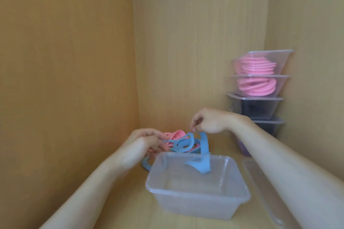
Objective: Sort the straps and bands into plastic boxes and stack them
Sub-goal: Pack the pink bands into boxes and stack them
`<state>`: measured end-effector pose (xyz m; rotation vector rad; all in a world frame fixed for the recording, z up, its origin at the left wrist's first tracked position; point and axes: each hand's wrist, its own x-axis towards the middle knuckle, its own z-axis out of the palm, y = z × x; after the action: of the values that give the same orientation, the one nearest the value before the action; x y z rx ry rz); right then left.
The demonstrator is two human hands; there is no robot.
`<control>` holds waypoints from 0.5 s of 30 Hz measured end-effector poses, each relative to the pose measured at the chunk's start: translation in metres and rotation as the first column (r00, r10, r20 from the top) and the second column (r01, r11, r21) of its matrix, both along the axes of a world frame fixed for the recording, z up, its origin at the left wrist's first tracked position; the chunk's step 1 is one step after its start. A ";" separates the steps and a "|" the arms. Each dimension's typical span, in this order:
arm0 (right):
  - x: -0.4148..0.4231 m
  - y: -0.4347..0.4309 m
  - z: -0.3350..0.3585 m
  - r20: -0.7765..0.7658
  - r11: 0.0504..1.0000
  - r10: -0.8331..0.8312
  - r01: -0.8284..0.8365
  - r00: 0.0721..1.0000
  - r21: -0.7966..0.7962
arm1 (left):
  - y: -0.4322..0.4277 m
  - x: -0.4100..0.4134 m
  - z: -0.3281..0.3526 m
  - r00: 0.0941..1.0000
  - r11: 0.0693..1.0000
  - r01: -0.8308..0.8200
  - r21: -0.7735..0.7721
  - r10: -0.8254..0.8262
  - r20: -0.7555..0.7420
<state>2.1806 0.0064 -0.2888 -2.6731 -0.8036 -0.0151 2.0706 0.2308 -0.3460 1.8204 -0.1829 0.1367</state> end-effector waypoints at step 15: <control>0.007 0.003 -0.009 -0.018 0.999 -0.035 0.035 0.999 0.004 | 0.036 0.104 0.027 0.950 0.464 -0.009 0.886 0.281 -0.138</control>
<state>2.1879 0.0091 -0.2981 -2.6796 -0.7506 -0.0015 2.1746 0.2668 -0.3187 2.8998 0.1508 -0.1266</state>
